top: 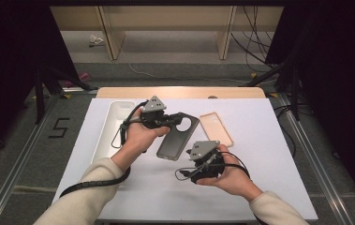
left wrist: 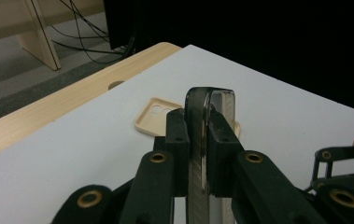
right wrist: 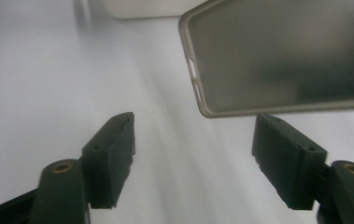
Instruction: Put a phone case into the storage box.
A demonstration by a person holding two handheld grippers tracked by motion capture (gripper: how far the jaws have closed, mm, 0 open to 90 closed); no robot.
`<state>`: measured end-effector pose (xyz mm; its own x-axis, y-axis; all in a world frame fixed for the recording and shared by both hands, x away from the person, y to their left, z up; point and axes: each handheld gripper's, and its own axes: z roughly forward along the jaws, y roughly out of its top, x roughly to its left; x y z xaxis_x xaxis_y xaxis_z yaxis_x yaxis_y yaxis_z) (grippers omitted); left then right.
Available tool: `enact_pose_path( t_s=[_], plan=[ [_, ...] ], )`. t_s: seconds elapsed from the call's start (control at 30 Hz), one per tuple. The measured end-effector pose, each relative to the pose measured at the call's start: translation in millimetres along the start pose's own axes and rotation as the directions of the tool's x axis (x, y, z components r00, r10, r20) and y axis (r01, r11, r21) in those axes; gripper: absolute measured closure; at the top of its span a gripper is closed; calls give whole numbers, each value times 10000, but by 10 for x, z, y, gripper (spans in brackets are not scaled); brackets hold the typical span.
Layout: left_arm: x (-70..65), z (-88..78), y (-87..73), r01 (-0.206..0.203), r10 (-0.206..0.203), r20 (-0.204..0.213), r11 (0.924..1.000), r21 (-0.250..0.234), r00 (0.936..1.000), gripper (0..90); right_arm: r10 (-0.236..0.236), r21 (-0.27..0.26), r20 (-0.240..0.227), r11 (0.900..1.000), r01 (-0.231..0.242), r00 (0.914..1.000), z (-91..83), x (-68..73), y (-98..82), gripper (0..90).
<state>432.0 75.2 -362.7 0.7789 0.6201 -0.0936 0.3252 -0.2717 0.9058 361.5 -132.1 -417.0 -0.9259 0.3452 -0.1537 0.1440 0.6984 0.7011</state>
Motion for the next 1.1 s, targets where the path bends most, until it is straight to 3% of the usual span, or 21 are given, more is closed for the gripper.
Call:
enact_pose_path(
  t_s=[0.03,0.07,0.17,0.5,0.67,1.1],
  plan=[
    [15,-17,-5,5,-5,-15,10000,-94,10000,812,0,0,0,10000,0,10000,0,0,0,299],
    [47,-56,-15,73,-75,-53,9996,-260,10000,812,388,-209,96,9990,-386,9992,-11,-29,-16,276],
    [79,-95,-21,95,-99,-97,9992,-384,9999,812,769,-470,271,9960,-756,9967,-33,-67,-34,218],
    [216,-267,-50,216,-243,-313,9964,-815,9992,812,1471,-866,322,9858,-1438,9886,-95,-127,-90,187],
    [257,-337,-52,209,-247,-359,9945,-1023,9991,812,2014,-1179,416,9736,-1954,9786,-145,-174,-131,172],
    [358,-481,-21,246,-316,-494,9903,-1368,9983,812,2559,-1473,551,9581,-2456,9651,-207,-235,-218,170]
  ],
)
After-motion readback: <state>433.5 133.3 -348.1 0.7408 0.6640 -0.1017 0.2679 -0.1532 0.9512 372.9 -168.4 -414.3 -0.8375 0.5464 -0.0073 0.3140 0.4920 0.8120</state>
